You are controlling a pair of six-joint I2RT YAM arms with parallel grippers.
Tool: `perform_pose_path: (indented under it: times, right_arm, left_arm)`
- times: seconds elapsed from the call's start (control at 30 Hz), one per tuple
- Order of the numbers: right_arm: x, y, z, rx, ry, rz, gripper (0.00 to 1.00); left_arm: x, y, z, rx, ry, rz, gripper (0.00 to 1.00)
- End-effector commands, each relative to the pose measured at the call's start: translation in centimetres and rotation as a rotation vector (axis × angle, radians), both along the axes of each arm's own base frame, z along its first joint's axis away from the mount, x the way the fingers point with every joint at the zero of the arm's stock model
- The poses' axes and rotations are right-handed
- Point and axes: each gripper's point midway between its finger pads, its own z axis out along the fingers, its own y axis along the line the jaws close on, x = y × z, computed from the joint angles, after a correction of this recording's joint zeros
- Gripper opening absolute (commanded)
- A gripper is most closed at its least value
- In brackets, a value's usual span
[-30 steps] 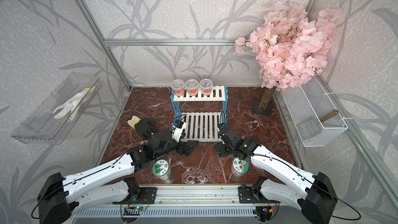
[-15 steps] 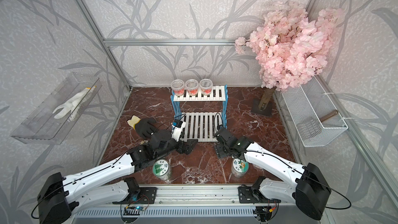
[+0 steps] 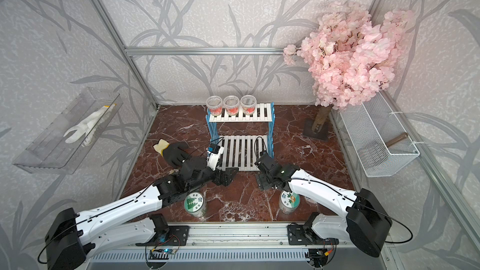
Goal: Place the seed container on the shelf
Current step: Pick up the seed jar at the center of the board.
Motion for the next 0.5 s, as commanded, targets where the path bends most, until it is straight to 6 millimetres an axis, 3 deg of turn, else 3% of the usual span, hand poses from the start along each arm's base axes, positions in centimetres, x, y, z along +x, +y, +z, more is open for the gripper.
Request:
perform_pose_path:
  times: [0.0,0.47]
  right_arm:
    - [-0.2,-0.1,-0.3,-0.024,0.02,-0.004,0.88]
    - [-1.5,3.5,0.4,0.147,0.09,0.096,0.88]
  left_arm:
    - [0.0,0.2,0.4,-0.004,-0.023,0.007,1.0]
    - [0.2,0.3,0.6,-0.005,-0.038,0.015,1.0]
